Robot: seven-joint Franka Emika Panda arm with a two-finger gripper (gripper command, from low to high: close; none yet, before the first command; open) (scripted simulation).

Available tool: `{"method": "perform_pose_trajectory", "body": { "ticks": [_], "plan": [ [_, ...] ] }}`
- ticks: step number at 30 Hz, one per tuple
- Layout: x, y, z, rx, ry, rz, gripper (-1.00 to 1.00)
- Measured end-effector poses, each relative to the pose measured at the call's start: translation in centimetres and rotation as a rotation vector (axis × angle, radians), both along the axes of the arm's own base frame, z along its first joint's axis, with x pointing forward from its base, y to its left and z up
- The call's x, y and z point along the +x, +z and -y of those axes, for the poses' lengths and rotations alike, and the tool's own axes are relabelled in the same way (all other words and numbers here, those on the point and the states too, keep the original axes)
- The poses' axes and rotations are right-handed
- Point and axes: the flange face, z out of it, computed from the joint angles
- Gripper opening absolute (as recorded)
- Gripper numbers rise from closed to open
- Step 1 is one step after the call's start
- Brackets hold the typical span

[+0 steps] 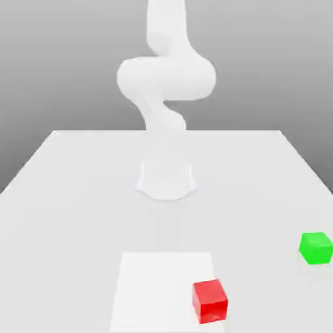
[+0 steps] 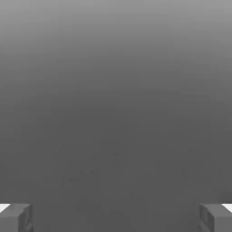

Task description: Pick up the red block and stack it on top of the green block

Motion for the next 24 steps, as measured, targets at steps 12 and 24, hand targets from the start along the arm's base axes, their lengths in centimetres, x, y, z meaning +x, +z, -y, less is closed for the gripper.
{"method": "perform_pose_trajectory", "body": {
  "ticks": [12, 24],
  "plan": [
    [10.0, -22.3, -3.7, -0.049, 0.089, -0.360, 0.00],
    [8.1, -45.4, -7.0, -0.077, 0.193, -0.703, 0.00]
  ]
}}
